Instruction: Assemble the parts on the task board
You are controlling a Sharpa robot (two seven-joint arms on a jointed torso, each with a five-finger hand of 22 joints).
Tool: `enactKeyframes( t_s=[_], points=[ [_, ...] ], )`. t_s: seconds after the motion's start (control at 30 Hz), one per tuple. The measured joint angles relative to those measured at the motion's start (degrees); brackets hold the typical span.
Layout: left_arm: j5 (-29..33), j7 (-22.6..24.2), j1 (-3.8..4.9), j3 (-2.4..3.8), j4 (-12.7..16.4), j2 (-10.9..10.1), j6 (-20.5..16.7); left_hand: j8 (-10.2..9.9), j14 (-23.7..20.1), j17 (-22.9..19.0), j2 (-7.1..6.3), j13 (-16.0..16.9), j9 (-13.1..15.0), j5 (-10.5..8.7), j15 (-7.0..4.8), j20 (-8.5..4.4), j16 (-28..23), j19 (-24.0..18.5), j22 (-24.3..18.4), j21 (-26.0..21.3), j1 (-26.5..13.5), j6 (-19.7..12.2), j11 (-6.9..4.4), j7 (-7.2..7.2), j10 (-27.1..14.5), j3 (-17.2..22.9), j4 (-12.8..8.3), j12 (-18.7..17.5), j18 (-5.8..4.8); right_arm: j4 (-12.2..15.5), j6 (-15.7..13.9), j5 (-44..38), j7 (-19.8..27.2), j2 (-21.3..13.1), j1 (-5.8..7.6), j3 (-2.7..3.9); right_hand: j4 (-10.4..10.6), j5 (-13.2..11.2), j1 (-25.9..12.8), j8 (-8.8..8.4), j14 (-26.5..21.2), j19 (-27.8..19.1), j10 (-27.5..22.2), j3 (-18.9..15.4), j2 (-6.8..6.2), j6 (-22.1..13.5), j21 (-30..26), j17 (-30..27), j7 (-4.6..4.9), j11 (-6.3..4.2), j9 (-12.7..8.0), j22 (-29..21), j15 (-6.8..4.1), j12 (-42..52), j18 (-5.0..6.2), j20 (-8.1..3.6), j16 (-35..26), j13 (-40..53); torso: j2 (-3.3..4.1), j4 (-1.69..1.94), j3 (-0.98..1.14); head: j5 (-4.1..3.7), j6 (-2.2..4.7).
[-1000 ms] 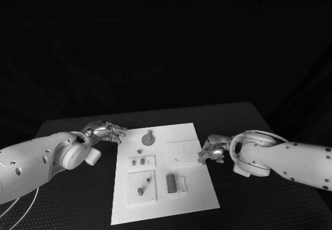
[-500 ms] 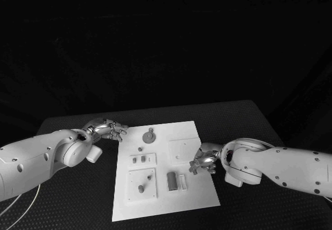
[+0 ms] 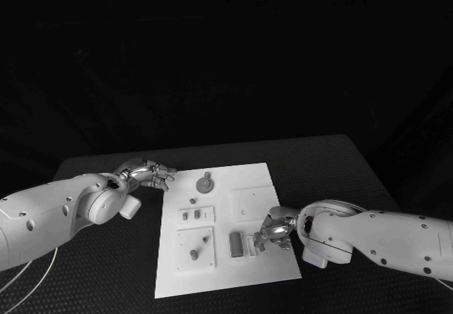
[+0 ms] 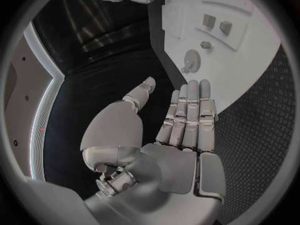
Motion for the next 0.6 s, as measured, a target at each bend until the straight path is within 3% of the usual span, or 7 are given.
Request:
enactKeyframes(
  t_s=[0.3,0.6],
  points=[
    [0.0,-0.1,0.0,-0.01,0.0,0.0,0.0,0.0,0.0,0.0,0.0,0.0,0.0,0.0,0.0,0.0,0.0,0.0,0.0,0.0,0.0,0.0,0.0,0.0,0.0,0.0,0.0,0.0,-0.01,-1.0,-0.9,0.4,0.1,1.0,-0.2,0.05,0.0,-0.1,0.0,0.01,0.0,0.0,0.1,0.0,0.0,0.0,0.0,-0.1,0.0,-0.13,0.0,0.0,-0.05,0.0,0.0,0.02,0.0,-0.1,0.0,0.02,-0.02,0.1,-0.1],
    [0.0,-0.1,0.0,-0.01,0.0,0.1,0.1,0.0,0.0,0.0,0.0,0.0,0.0,0.0,0.0,0.0,0.0,0.0,0.0,0.0,0.0,0.0,0.0,0.0,0.0,0.0,0.0,0.0,0.0,-1.8,0.1,1.2,-0.1,1.7,-0.49,0.04,0.1,-0.2,0.0,0.01,-0.1,-0.1,0.1,0.1,0.0,0.0,0.0,-0.5,0.0,-0.13,0.0,0.0,-0.15,0.0,0.0,0.1,0.0,-0.2,0.0,0.03,-0.02,0.14,-0.31]
  ],
)
